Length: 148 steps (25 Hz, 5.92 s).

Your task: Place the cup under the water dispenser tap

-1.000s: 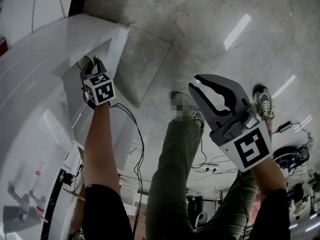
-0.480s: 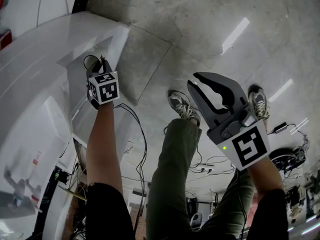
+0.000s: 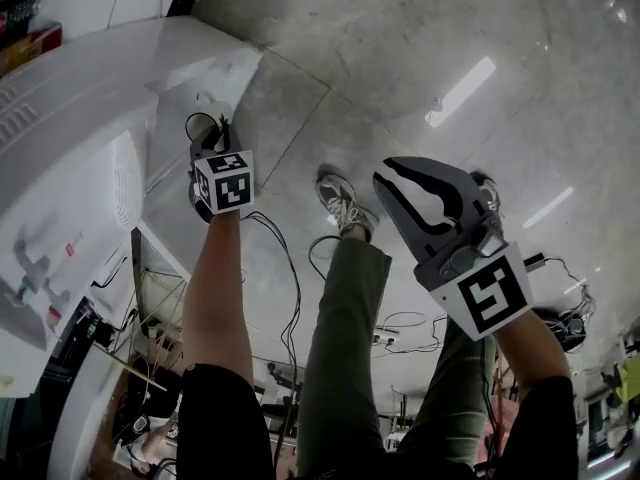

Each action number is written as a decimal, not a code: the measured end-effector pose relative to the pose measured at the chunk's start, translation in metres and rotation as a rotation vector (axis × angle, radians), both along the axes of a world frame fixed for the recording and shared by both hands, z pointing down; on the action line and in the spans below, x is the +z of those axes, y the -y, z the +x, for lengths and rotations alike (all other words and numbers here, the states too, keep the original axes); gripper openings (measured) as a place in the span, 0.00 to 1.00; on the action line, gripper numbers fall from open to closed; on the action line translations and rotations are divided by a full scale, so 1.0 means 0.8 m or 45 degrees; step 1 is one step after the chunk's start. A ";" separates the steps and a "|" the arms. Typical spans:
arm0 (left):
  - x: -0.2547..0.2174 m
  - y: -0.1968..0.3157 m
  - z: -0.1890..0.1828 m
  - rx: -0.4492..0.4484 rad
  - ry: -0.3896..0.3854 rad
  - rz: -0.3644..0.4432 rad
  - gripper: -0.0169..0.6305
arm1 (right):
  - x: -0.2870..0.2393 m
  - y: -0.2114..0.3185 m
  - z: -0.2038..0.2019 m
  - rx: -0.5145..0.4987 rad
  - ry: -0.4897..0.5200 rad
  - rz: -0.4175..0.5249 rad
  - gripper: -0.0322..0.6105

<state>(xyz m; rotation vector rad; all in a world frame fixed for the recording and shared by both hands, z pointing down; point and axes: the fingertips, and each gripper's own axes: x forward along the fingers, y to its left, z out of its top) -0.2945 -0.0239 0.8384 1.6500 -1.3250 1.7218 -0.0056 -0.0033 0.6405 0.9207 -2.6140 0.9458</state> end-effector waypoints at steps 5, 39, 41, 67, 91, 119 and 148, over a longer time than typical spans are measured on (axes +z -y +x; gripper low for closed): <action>-0.060 -0.022 0.060 0.047 -0.064 -0.004 0.12 | -0.059 -0.004 0.032 -0.061 -0.007 0.038 0.12; -0.394 -0.002 0.004 0.409 0.009 -0.007 0.13 | -0.329 -0.033 -0.059 -0.139 0.089 0.088 0.12; -0.390 0.004 -0.004 0.405 0.015 -0.002 0.13 | -0.323 -0.031 -0.063 -0.126 0.090 0.079 0.12; -0.412 0.015 0.000 0.379 0.077 0.192 0.32 | -0.329 -0.034 -0.049 -0.125 0.070 0.087 0.12; -0.704 -0.122 0.064 -0.199 -0.158 0.720 0.33 | -0.535 -0.102 -0.033 -0.471 0.115 0.208 0.12; -0.975 -0.343 0.218 -0.562 -0.372 1.335 0.08 | -0.719 -0.206 0.040 -0.558 0.100 0.450 0.12; -1.002 -0.397 0.298 -0.509 -0.420 1.373 0.05 | -0.721 -0.240 0.075 -0.594 0.080 0.494 0.12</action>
